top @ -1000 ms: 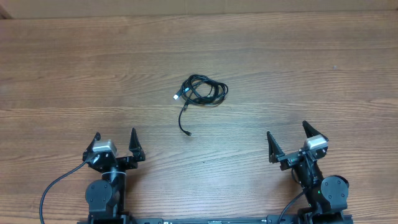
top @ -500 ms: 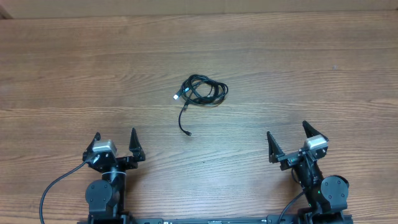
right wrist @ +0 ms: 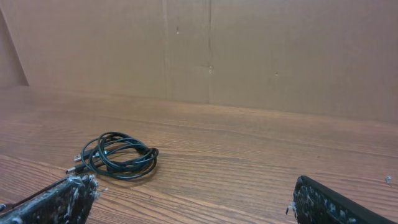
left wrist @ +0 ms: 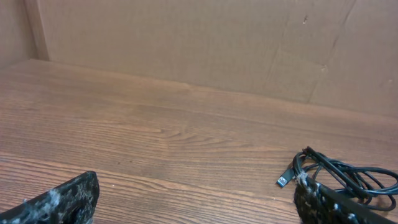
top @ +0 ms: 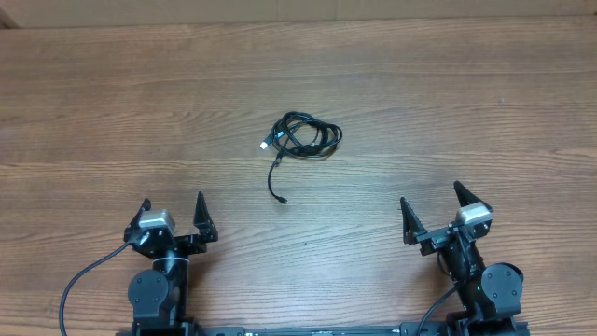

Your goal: Untangle cables

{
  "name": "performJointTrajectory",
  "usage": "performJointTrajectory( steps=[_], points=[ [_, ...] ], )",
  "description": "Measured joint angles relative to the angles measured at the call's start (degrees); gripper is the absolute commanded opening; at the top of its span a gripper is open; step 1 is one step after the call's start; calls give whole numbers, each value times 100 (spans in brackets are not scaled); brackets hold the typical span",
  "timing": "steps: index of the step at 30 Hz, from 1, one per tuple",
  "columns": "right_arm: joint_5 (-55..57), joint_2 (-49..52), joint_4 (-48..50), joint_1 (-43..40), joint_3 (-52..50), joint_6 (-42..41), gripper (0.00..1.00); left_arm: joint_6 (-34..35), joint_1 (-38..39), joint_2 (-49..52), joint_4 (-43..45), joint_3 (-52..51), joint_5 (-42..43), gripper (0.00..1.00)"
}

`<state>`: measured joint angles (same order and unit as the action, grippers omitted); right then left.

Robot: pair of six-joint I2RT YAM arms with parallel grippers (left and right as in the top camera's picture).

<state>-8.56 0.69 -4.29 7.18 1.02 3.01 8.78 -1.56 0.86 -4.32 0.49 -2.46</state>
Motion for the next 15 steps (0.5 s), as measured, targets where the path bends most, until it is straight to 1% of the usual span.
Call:
performJointTrajectory(
  steps=[15],
  points=[
    [0,0,-2,0,0,0,100,2,0,0,0,0,0,99]
  ],
)
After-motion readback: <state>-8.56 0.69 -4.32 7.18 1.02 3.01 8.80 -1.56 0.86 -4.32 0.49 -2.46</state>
